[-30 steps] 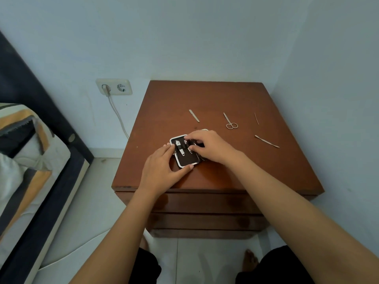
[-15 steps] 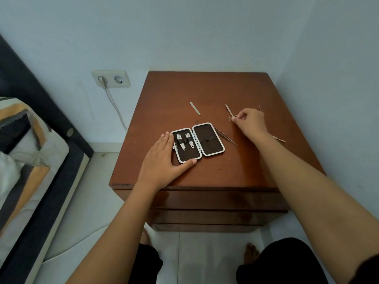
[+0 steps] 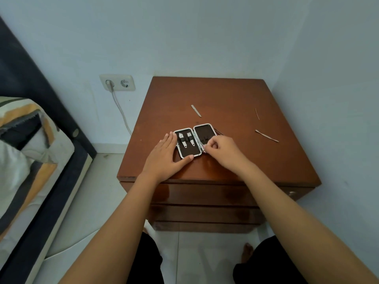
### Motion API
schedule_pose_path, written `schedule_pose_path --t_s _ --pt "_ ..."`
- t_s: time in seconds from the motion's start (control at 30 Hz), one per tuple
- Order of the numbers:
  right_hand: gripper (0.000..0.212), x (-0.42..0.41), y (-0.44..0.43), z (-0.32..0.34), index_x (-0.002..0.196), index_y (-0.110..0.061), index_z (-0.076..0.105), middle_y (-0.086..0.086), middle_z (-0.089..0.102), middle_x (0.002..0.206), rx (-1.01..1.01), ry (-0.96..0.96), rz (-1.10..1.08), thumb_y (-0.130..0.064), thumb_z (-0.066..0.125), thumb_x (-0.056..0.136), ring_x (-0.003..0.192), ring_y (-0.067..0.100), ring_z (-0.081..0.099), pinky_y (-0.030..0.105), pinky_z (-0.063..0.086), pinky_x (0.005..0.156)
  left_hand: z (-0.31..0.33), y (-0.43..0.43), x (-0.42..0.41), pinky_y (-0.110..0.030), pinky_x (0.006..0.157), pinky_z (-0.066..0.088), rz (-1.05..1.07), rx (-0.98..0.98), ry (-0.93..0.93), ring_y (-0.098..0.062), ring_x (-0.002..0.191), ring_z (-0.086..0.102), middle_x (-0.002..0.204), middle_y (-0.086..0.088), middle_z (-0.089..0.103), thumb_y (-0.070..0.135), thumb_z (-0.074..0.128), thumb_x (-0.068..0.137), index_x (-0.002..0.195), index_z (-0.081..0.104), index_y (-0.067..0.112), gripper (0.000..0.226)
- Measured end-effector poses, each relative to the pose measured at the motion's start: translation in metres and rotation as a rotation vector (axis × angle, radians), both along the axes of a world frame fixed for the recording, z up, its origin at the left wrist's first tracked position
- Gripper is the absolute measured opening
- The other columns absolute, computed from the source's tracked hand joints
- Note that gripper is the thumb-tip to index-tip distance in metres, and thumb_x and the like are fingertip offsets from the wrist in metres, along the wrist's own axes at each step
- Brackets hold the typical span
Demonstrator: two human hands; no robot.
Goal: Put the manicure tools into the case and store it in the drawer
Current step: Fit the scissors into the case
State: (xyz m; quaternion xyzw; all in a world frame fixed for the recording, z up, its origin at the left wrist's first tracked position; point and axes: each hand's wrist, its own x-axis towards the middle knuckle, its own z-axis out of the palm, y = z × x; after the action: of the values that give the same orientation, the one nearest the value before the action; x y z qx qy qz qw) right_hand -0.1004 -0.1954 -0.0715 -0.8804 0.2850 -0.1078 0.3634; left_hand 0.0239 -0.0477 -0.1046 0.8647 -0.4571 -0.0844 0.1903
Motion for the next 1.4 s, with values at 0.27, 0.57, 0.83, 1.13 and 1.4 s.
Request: schedule_pose_path --t_s 0.27,0.57,0.83,1.13,1.4 --pt "0.022 -0.002 0.020 0.005 0.072 0.001 0.064 0.001 0.051 0.057 -0.021 0.091 0.034 -0.016 0.057 0.083 0.056 0.012 0.044 0.024 0.033 0.051 0.003 0.006 -0.002 -0.027 0.116 -0.002 -0.046 0.046 0.001 -0.013 0.147 -0.002 0.160 -0.003 0.000 0.054 0.034 0.093 0.150 0.001 0.014 0.076" --pt "0.022 0.017 0.026 -0.008 0.068 -0.012 0.057 0.003 0.051 0.070 -0.123 0.065 0.000 -0.022 0.057 0.087 0.086 0.024 0.051 0.034 0.042 0.075 -0.001 0.005 0.001 -0.026 0.116 -0.002 -0.058 0.060 -0.025 -0.013 0.147 -0.003 0.160 -0.003 -0.001 0.051 0.031 0.095 0.150 0.000 0.014 0.073" --pt "0.017 -0.003 0.034 -0.021 0.098 -0.009 0.067 0.005 0.064 0.100 -0.484 -0.134 0.154 -0.015 0.055 0.088 0.098 0.023 0.055 0.038 0.050 0.081 -0.004 0.006 0.002 -0.026 0.115 -0.005 -0.067 0.075 -0.036 -0.012 0.146 -0.006 0.160 -0.003 -0.004 0.051 0.027 0.096 0.149 -0.004 0.015 0.072" --pt "0.026 0.005 0.038 -0.026 0.109 -0.005 0.066 0.009 0.065 0.105 -0.476 -0.134 0.190 -0.016 0.054 0.089 0.105 0.026 0.054 0.038 0.048 0.090 -0.002 0.005 0.002 -0.027 0.116 -0.004 -0.066 0.093 -0.019 -0.012 0.146 -0.008 0.159 -0.002 -0.006 0.049 0.026 0.097 0.149 -0.004 0.016 0.069" --pt "0.034 0.008 0.032 -0.029 0.121 -0.008 0.059 0.008 0.058 0.117 -0.386 -0.110 0.201 -0.023 0.054 0.090 0.113 0.023 0.047 0.033 0.038 0.099 -0.003 0.005 0.004 -0.027 0.116 -0.005 -0.071 0.092 -0.017 -0.011 0.146 -0.008 0.159 -0.001 -0.005 0.048 0.027 0.097 0.149 -0.004 0.016 0.068"
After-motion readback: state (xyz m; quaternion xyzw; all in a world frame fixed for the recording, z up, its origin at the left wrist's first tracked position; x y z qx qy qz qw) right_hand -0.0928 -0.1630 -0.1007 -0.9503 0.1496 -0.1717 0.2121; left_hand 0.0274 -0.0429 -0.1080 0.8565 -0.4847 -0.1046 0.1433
